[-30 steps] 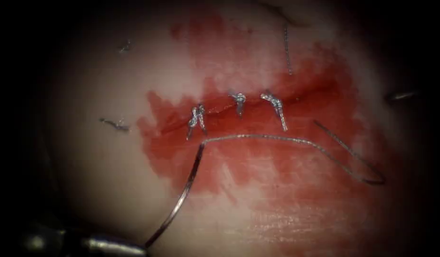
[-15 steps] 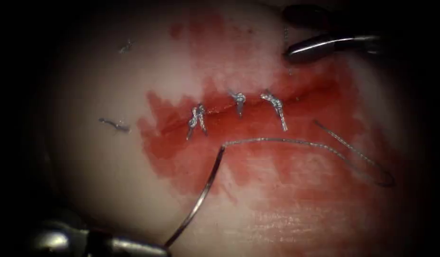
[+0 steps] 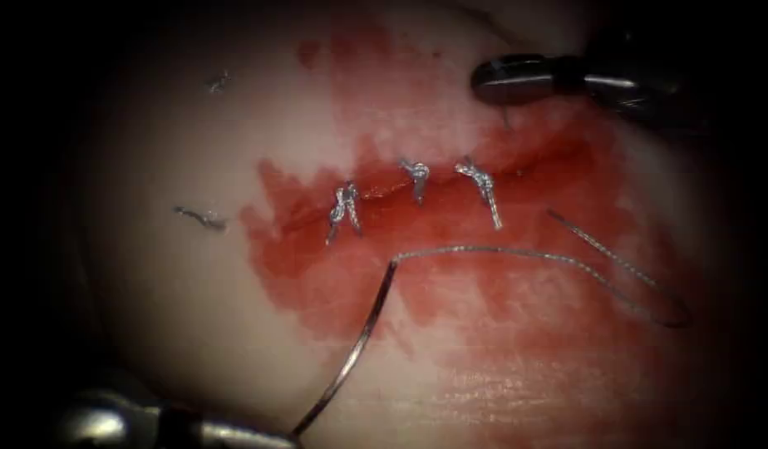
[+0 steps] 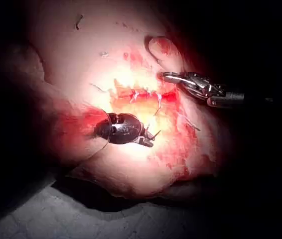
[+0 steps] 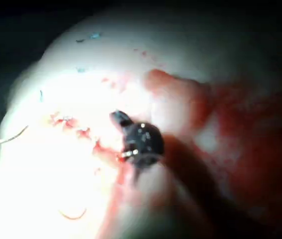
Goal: Wound Closure
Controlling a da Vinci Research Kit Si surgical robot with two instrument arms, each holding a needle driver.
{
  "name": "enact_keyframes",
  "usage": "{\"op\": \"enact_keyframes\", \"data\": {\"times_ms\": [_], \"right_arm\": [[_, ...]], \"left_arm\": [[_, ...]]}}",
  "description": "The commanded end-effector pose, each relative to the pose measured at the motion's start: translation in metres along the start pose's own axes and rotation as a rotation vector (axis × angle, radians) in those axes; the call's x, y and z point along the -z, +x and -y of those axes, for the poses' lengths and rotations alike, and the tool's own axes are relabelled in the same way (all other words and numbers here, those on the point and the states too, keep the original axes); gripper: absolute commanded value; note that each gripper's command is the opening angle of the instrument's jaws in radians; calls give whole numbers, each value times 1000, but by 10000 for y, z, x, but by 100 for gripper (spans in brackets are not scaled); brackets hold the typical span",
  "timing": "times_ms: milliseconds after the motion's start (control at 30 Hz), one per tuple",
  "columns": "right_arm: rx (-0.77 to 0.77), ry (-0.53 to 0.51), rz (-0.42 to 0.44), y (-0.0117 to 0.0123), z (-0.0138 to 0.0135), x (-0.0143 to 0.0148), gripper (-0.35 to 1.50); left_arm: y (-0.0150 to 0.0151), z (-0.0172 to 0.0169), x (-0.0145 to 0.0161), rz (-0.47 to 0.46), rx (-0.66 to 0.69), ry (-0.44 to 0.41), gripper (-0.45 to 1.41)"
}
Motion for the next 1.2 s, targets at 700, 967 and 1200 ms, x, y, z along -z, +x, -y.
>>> {"op": "enact_keyframes", "data": {"times_ms": [700, 967, 1200], "right_arm": [[69, -17, -107, 56, -10, 22, -35], [74, -16, -118, 62, -8, 24, -35], [101, -52, -186, 67, -8, 31, 116]], "left_arm": [[-4, 2, -11, 18, -3, -1, -35], [-2, 2, -14, 60, 0, 14, -35], [-11, 7, -12, 111, 46, 41, -33]]}}
